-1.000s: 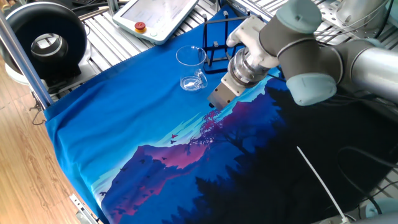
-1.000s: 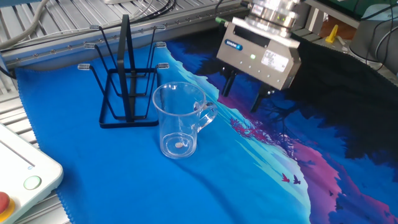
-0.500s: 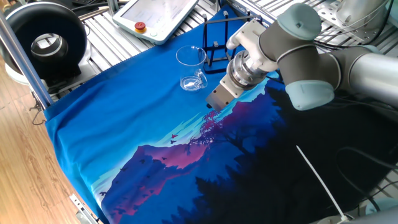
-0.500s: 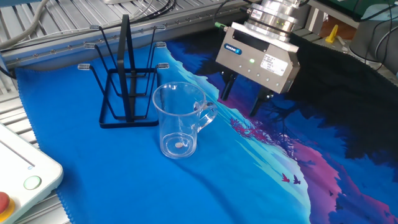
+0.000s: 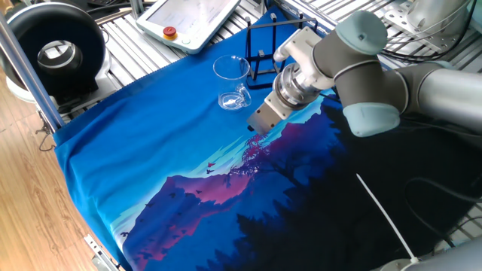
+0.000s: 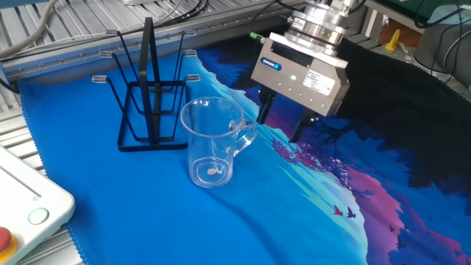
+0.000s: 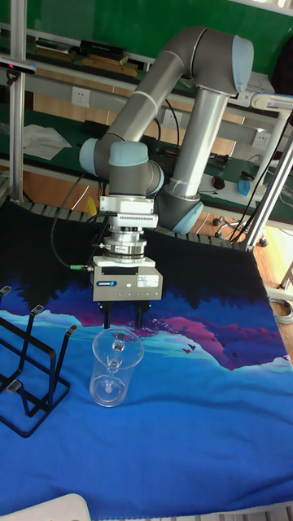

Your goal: Put the cup on the cup rack

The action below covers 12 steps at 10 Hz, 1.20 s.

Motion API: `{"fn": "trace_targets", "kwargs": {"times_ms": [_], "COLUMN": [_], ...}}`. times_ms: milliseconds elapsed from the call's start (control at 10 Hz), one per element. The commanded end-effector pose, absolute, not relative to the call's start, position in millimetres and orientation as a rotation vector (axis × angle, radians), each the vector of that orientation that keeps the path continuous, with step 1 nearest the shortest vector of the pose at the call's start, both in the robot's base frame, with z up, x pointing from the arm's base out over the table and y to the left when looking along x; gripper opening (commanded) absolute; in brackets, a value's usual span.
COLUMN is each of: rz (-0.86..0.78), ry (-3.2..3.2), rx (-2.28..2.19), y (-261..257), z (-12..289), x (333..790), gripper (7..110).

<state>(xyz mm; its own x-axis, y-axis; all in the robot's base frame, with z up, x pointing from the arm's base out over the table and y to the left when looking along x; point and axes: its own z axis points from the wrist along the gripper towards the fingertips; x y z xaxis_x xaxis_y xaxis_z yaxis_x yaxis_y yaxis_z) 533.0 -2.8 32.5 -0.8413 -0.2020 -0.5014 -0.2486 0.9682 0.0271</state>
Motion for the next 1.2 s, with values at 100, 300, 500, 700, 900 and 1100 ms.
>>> {"fn": "trace_targets", "kwargs": {"times_ms": [100,300,500,700,900,1100], "rz": [0.102,0.049,0.053,0.089,0.069,0.077], "ry": [2.557,2.533,2.519,2.507,2.509,2.522], "rx": [-0.278,-0.236,-0.213,-0.201,-0.199,-0.16], "y": [-7.1,-13.4,-13.5,-7.2,-11.0,-12.2], "z": [29.3,21.4,24.0,26.7,25.6,21.6], "x": [545.8,550.6,553.3,555.1,555.3,554.1], "gripper": [66,66,66,66,66,44]}}
